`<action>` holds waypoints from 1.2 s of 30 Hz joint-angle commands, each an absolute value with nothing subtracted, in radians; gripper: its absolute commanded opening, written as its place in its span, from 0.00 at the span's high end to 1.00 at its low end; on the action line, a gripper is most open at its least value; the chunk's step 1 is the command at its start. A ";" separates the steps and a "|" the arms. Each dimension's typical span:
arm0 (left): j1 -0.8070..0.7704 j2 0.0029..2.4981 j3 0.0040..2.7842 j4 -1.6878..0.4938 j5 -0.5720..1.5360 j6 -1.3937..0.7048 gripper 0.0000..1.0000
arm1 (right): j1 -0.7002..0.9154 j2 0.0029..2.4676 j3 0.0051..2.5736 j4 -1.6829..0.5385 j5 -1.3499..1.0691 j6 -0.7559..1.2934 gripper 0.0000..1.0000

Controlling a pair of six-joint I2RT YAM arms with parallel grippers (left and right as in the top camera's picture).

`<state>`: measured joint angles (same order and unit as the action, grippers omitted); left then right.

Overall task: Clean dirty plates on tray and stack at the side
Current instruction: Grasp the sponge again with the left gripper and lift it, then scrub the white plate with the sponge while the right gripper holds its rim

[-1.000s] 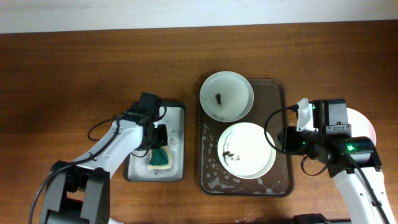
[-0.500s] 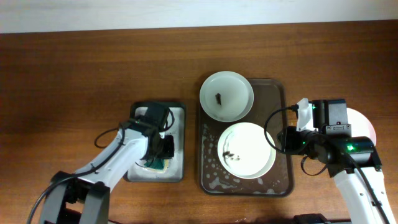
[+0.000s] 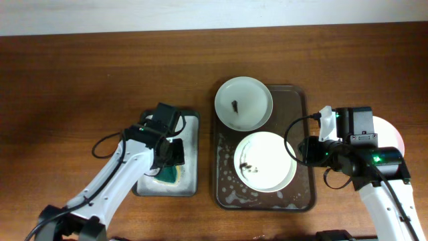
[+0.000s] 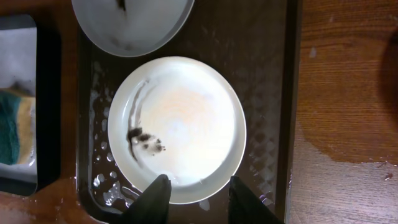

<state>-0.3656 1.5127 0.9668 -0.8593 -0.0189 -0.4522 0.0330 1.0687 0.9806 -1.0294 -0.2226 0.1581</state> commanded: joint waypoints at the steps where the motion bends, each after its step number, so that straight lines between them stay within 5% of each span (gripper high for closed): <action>1: -0.366 1.523 0.918 -0.841 -0.097 -0.464 0.49 | 0.039 1.068 0.987 -1.030 -0.228 0.165 0.68; 6: -0.366 1.588 0.806 -0.705 -0.067 -0.485 0.67 | 0.039 1.068 0.987 -1.030 -0.228 0.165 0.68; 9: -0.366 1.610 0.797 -0.677 -0.038 -0.485 1.00 | 0.039 1.069 0.987 -1.029 -0.204 0.165 0.67; 16: -0.366 1.548 1.036 -0.831 -0.013 -0.373 1.00 | 0.037 1.205 0.987 -0.976 -0.115 0.166 0.63; 20: -0.391 1.509 1.202 -0.921 0.052 -0.339 1.00 | 0.037 1.382 0.987 -0.912 -0.119 0.173 0.72; 31: -0.527 1.514 1.229 -0.813 0.196 -0.400 1.00 | -0.024 1.774 0.977 -0.834 -0.188 0.082 0.72; 36: -0.610 1.564 1.229 -0.720 0.196 -0.473 1.00 | -0.041 1.791 0.947 -0.803 -0.255 0.078 0.93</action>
<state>-0.5632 1.5261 1.2213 -0.7593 0.1768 -0.4057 -0.0307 1.7592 0.9768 -0.8104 -0.2176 0.0906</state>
